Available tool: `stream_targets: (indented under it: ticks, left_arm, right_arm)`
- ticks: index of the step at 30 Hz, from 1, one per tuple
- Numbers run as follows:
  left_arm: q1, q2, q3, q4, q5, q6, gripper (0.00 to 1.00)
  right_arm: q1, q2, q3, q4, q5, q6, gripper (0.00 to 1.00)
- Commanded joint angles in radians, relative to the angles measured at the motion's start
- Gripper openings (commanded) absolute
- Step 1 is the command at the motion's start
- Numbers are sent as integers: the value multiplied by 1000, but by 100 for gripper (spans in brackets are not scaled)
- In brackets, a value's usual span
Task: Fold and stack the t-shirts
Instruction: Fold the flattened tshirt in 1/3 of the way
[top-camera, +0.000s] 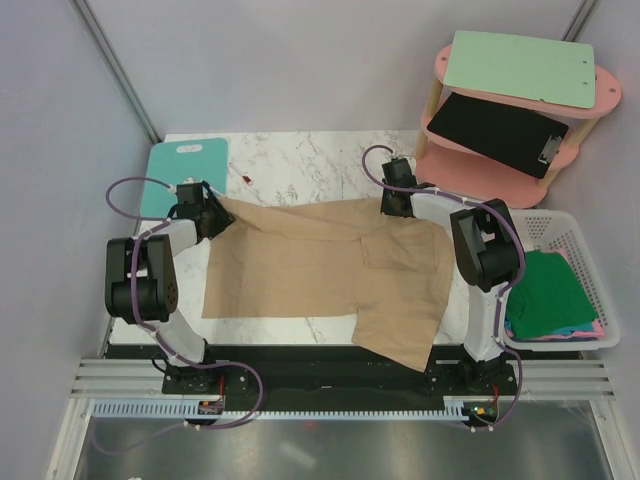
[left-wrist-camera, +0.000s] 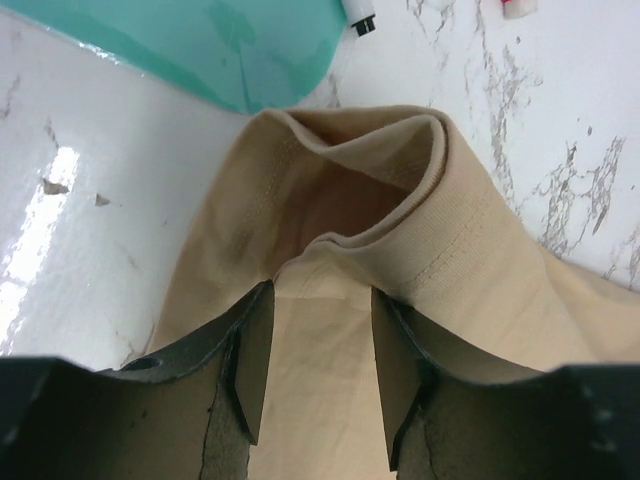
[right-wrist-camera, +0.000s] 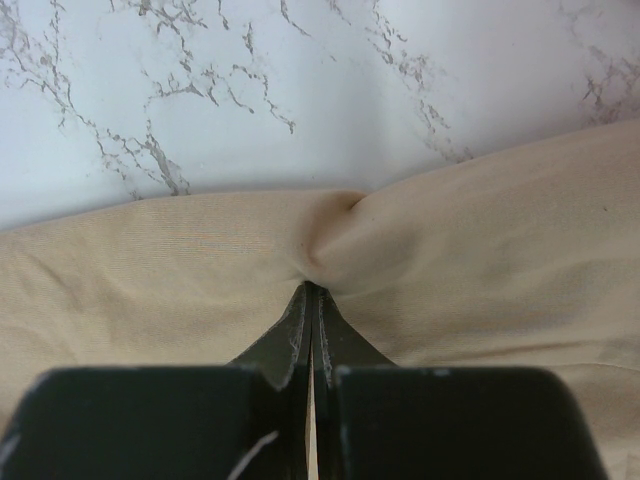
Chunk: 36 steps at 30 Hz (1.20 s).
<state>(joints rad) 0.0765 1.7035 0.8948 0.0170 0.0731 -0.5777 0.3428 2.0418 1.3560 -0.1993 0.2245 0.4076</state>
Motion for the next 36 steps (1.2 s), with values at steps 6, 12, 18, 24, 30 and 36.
stream_targets:
  ticks: [6,12,18,24,30,36]
  left_arm:
    - [-1,64,92,23,17,24,35]
    - [-1,81,116,18,21,27,3]
    - [-3,68,110,18,22,35,2]
    - [-1,16,70,-2,-30,56,37]
    - [-1,62,118,-45,-24,59,55]
    - [-1,103,167,-61,-13,52,67]
  right_arm:
    - [-10,35,-11,-25,-2,2,0]
    - [-10,32,-14,-26,-8,0,0]
    - [-11,35,-14,-26,-16,0,0]
    - [-11,34,-14,-26,-25,2,0]
    - [-11,34,-17,-25,-27,2,0]
    - [-11,35,-15,-23,-33,2,0]
